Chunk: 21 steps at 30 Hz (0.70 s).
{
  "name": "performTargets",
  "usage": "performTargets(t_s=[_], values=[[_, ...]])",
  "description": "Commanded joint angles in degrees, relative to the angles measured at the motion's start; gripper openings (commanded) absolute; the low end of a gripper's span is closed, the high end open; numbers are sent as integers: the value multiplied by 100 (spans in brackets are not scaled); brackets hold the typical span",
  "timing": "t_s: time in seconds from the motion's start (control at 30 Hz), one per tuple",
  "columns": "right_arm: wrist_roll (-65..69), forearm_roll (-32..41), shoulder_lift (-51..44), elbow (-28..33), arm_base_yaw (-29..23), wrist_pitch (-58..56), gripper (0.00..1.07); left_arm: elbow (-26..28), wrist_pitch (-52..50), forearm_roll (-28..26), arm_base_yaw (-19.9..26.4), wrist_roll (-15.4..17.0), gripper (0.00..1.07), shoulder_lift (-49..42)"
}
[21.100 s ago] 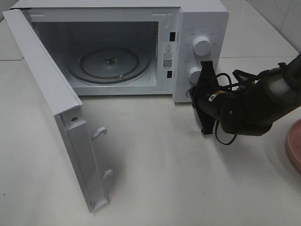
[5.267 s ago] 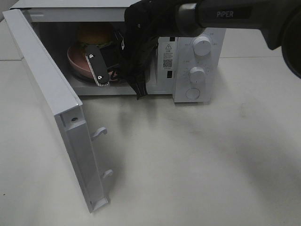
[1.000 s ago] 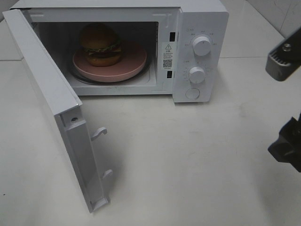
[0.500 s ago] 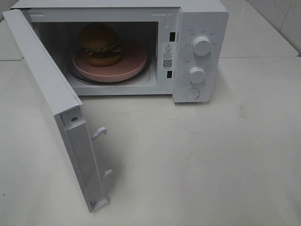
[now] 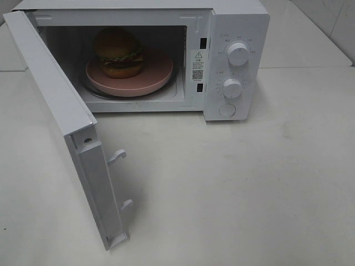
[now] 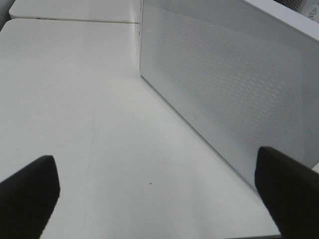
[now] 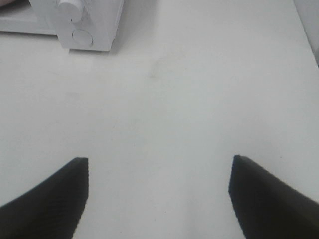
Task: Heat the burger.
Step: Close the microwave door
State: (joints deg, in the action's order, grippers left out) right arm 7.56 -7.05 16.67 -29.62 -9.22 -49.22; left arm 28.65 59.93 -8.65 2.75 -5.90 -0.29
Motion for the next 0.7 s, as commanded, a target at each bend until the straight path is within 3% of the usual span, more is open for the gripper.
performTargets(t_s=[0.03, 0.2, 0.43, 0.7], values=[[52, 23, -327, -29, 46, -120, 76, -23, -52, -34, 23, 0, 100, -143], [34, -166, -1169, -34, 46, -928, 75, -23, -52, -34, 23, 0, 100, -143], [-80, -126, -1856, 57, 46, -1031, 75, -23, -52, -34, 23, 0, 100, -143], [-92, -126, -1839, 57, 46, -1026, 75, -23, -52, -34, 23, 0, 100, -115]])
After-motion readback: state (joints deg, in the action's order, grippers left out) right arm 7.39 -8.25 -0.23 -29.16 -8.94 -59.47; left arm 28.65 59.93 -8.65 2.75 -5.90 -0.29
